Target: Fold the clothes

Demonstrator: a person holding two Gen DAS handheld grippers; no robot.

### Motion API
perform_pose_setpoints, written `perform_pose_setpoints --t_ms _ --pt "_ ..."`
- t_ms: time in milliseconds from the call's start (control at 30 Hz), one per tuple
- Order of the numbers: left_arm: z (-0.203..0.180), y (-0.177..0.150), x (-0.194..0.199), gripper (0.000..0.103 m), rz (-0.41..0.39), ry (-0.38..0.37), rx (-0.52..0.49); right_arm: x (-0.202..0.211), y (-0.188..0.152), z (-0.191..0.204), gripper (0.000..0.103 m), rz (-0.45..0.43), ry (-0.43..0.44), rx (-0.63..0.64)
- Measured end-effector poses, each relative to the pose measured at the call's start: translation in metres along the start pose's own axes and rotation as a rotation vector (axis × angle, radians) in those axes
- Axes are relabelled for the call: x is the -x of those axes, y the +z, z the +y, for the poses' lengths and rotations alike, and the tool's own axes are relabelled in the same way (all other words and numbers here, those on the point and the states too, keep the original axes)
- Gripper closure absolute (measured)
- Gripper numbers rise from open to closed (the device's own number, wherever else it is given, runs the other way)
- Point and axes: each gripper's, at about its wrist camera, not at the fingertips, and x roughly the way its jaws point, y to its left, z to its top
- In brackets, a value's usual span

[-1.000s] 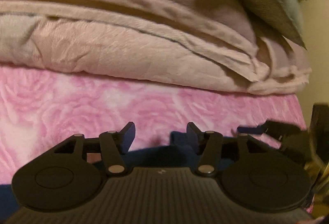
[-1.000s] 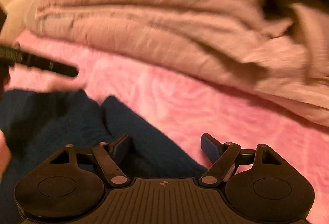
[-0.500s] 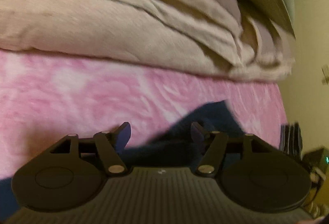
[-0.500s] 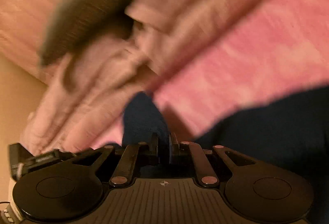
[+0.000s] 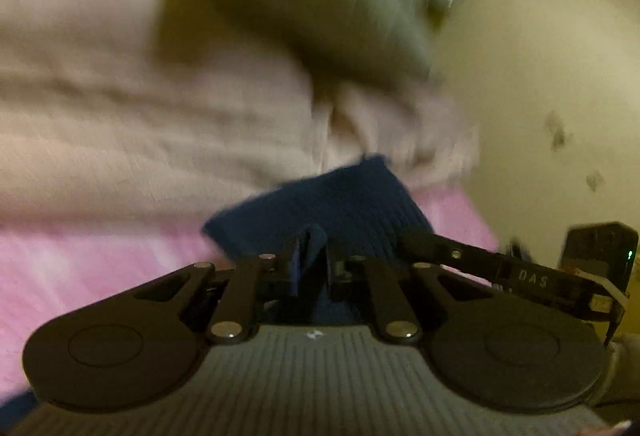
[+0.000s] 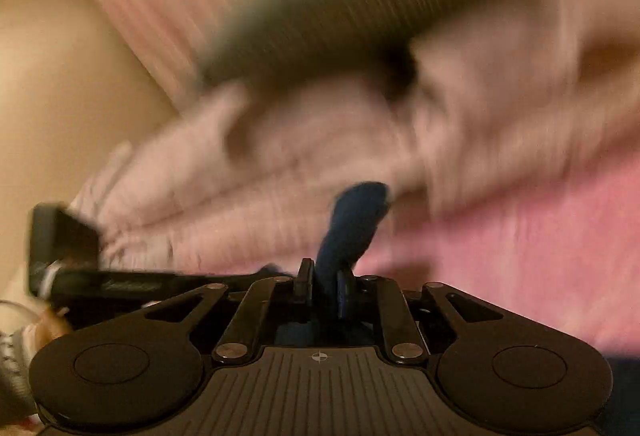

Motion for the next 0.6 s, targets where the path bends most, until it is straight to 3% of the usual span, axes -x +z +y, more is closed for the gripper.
perform_pose_setpoints --t_ms 33,67,100,133,200,267,333,433,500,600 --pt "0.006 -0.005 0.006 0.084 -0.011 0.070 0.019 0.006 -0.003 0.004 0.087 -0.037 -0.041 0.004" --pt "0.012 -0.010 0.005 0.079 0.002 0.145 0.032 0.005 -0.006 0.003 0.059 -0.030 -0.087 -0.009" --pt "0.020 -0.014 -0.001 0.069 0.041 0.221 0.049 -0.005 -0.011 -0.004 0.006 0.030 -0.140 -0.045" --pt "0.030 -0.016 -0.005 0.068 0.074 0.266 0.077 -0.016 -0.016 -0.013 0.000 0.093 -0.180 -0.092" --pt "0.046 -0.020 -0.010 0.065 0.109 0.305 0.143 -0.027 -0.027 -0.036 0.001 0.174 -0.185 -0.214" --pt "0.053 -0.024 -0.009 0.058 0.115 0.287 0.206 -0.023 -0.029 -0.051 0.001 0.220 -0.221 -0.260" --pt "0.058 -0.029 -0.009 0.056 0.123 0.264 0.267 -0.007 -0.031 -0.055 0.001 0.218 -0.252 -0.207" --pt "0.058 -0.029 -0.015 0.053 0.148 0.251 0.277 0.011 -0.034 -0.059 0.001 0.244 -0.262 -0.128" --pt "0.059 -0.027 -0.020 0.052 0.143 0.215 0.311 0.012 -0.029 -0.057 0.012 0.255 -0.210 -0.066" --pt "0.061 -0.023 -0.030 0.052 0.132 0.178 0.368 -0.003 -0.017 -0.039 0.013 0.249 -0.095 0.047"
